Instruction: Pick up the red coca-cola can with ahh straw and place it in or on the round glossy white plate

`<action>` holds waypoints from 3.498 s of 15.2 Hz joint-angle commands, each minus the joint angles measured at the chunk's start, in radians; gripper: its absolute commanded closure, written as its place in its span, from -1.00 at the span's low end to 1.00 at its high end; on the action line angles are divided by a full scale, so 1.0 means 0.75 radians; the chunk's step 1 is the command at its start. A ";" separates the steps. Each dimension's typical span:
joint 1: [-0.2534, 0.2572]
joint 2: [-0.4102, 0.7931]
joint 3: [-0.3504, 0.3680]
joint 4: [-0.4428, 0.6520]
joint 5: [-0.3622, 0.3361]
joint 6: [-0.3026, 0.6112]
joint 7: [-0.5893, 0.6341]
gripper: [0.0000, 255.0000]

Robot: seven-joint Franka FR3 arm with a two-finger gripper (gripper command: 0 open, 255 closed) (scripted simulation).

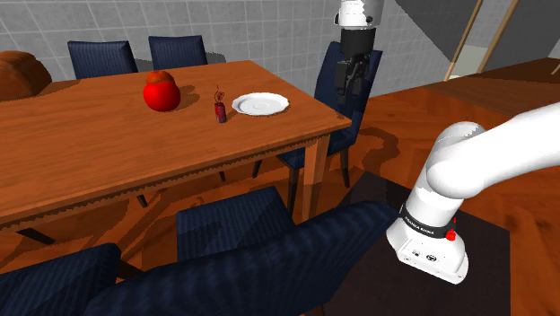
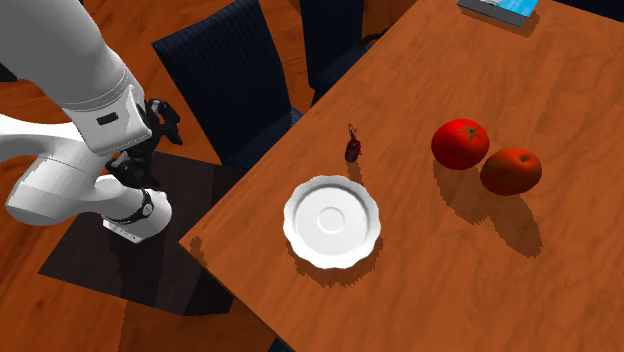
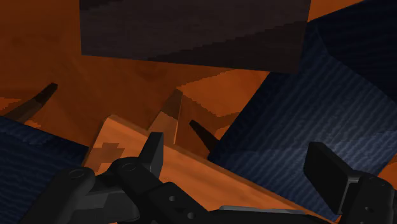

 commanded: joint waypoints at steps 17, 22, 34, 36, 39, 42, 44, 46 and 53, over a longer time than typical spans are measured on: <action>-0.009 0.816 0.210 0.641 -0.029 0.223 0.264 -1.00; 0.006 1.089 0.257 0.939 -0.101 0.201 0.358 -1.00; 0.117 1.643 0.283 1.627 -0.272 0.063 0.491 -1.00; 0.110 1.630 0.282 1.571 -0.269 0.106 0.492 -1.00; 0.103 1.617 0.282 1.505 -0.266 0.160 0.492 -1.00; 0.103 1.617 0.282 1.505 -0.266 0.160 0.492 -1.00; 0.103 1.617 0.282 1.505 -0.266 0.160 0.492 -1.00; 0.103 1.617 0.282 1.505 -0.266 0.160 0.492 -1.00; 0.103 1.617 0.282 1.505 -0.266 0.160 0.492 1.00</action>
